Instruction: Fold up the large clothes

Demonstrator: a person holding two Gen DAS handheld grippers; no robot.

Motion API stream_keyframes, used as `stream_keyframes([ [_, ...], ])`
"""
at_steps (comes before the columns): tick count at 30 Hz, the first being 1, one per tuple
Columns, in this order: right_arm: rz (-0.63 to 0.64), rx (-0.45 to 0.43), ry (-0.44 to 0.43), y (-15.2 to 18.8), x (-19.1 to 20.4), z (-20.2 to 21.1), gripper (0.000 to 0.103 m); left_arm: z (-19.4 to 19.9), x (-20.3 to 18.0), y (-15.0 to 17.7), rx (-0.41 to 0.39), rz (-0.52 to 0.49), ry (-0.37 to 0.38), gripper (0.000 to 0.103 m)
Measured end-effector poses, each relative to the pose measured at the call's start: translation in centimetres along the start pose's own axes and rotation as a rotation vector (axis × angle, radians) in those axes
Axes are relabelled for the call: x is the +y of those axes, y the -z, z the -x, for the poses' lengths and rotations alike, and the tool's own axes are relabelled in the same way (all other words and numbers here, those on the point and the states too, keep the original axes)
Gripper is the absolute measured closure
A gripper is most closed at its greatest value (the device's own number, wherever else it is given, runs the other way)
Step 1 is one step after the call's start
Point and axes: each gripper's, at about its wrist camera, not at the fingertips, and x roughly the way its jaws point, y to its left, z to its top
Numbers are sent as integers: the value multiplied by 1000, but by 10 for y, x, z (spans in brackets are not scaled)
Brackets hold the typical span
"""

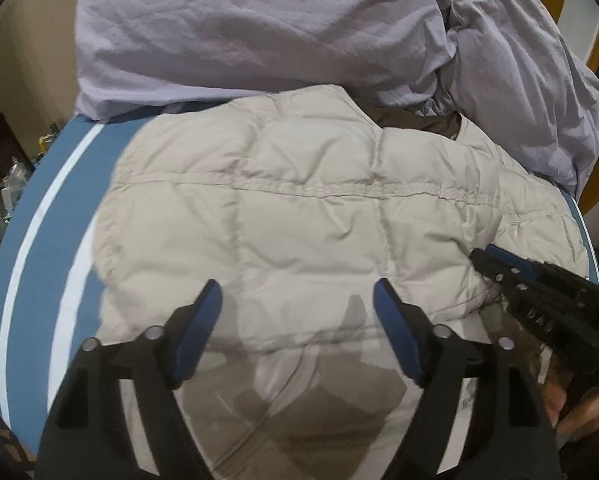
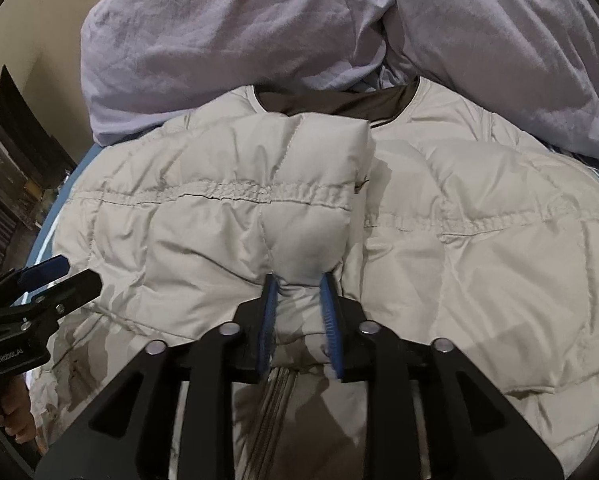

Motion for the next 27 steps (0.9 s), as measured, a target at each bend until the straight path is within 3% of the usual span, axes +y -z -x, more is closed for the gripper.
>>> stream_keyframes([
  [2, -6, -10, -5, 2, -1, 10, 50, 9, 7, 5, -11, 5, -11, 16],
  [3, -7, -21, 24, 5, -1, 18, 31, 14, 10, 8, -18, 4, -22, 15],
  [4, -7, -32, 26, 8, -1, 24, 28, 17, 11, 11, -21, 2, -27, 14],
  [13, -83, -23, 74, 46, -32, 68, 28, 53, 42, 52, -42, 34, -47, 11],
  [27, -274, 20, 217, 138, -145, 159, 28, 87, 111, 140, -1, 111, 5, 11],
])
